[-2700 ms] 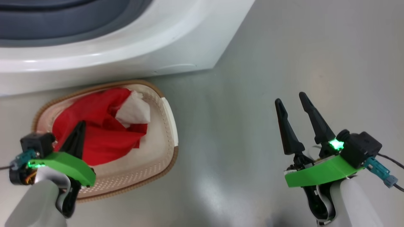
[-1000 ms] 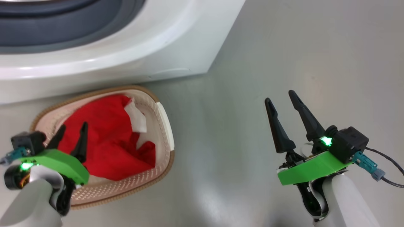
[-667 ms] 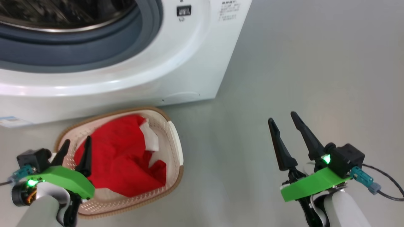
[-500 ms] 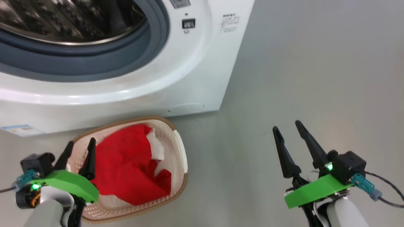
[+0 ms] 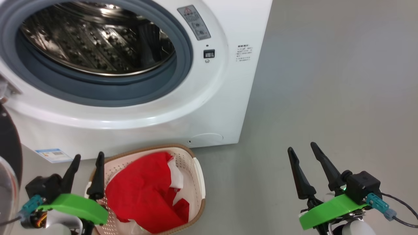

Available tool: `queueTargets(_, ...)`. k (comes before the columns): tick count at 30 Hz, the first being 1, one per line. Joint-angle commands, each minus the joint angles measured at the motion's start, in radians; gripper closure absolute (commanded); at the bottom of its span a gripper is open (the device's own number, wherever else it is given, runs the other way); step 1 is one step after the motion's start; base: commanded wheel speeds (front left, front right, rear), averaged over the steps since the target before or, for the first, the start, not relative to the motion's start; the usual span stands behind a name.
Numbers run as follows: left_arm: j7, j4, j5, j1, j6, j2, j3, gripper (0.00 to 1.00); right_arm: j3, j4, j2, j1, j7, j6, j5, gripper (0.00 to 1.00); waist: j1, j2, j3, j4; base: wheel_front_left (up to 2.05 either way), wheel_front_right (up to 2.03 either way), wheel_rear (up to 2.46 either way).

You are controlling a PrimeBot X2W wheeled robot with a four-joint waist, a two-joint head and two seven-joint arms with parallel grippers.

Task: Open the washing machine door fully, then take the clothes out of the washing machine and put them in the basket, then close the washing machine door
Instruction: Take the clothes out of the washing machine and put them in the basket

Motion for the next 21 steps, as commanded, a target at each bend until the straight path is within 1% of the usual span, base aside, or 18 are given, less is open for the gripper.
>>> queueTargets(1, -0.008, -0.039, 0.022, 0.010, -0.003, 0.022, 0.047, 0.00, 0.022, -0.020, 0.004, 0.013, -0.005, 0.002, -0.010, 0.00, 0.0000, 0.0000, -0.031, 0.014, 0.00, 0.00, 0.00)
queueTargets(10, -0.008, -0.156, 0.086, 0.121, -0.003, -0.007, 0.126, 0.00, 0.010, -0.016, 0.004, 0.057, -0.005, 0.002, -0.018, 0.00, 0.0000, 0.0000, -0.091, 0.028, 0.00, 0.00, 0.00)
queueTargets(21, -0.008, -0.266, 0.122, 0.222, -0.003, -0.031, 0.180, 0.00, -0.007, -0.026, -0.006, 0.103, -0.005, 0.002, -0.016, 0.00, 0.0000, 0.0000, -0.127, 0.042, 0.00, 0.00, 0.00)
